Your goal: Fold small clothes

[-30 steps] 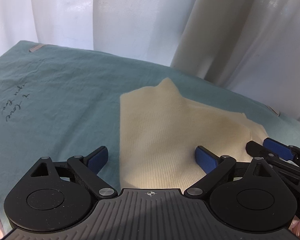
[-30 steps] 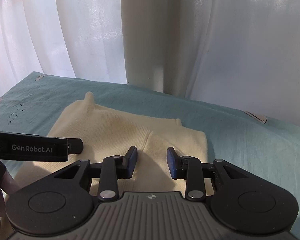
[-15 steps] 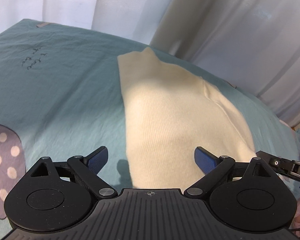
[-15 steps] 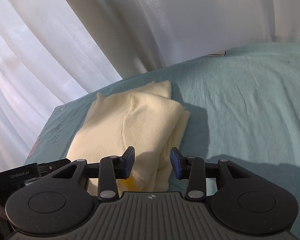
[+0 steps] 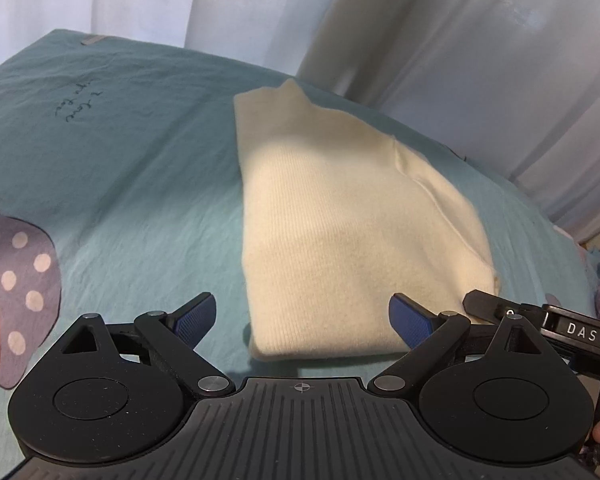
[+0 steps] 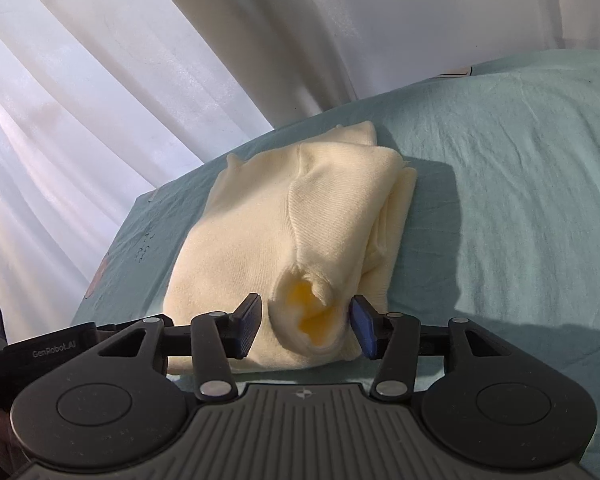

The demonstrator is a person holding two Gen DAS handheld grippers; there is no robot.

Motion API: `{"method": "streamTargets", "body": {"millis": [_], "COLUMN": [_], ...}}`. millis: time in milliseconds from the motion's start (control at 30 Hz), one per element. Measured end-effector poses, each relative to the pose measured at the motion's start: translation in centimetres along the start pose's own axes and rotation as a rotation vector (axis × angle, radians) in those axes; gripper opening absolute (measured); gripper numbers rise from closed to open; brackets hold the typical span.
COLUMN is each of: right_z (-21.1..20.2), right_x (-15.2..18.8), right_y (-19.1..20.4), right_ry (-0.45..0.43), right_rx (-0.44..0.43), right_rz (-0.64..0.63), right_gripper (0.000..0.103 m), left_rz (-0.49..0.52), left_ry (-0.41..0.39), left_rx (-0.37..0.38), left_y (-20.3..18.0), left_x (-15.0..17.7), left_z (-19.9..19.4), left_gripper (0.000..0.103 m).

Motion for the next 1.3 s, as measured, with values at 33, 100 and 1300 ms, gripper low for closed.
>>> {"method": "streamTargets", "body": {"millis": [33, 100, 1300], "right_z": [0.3, 0.5, 2.1], "right_x": [0.1, 0.2, -1.0], "right_y": [-0.3, 0.0, 4.2], "right_ry": [0.01, 0.003, -0.134], "right_rx": [-0.011, -0.021, 0.305], "right_rz": [0.026, 0.018, -0.445], "right_gripper": [0.048, 0.033, 0.028], "left_rz": [0.009, 0.026, 0.037], "left_ry": [0.003, 0.006, 0.006], "left_rx": [-0.004, -0.015, -0.119], "left_y": [-0.1, -0.3, 0.2], "left_x": [0.1, 0.2, -2.7], "left_z": [0.1, 0.3, 4.4], "left_gripper": [0.097, 0.097, 0.101]}}
Point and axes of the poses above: each gripper's, at about its wrist camera, not at the fingertips, and z roughly the way its jaws point, y to its left, x to its underside, the point moved 3 cm from there along z, roughly the way its jaws point, and after that the axes turned 2 degrees about x, right-handed, at the moved point
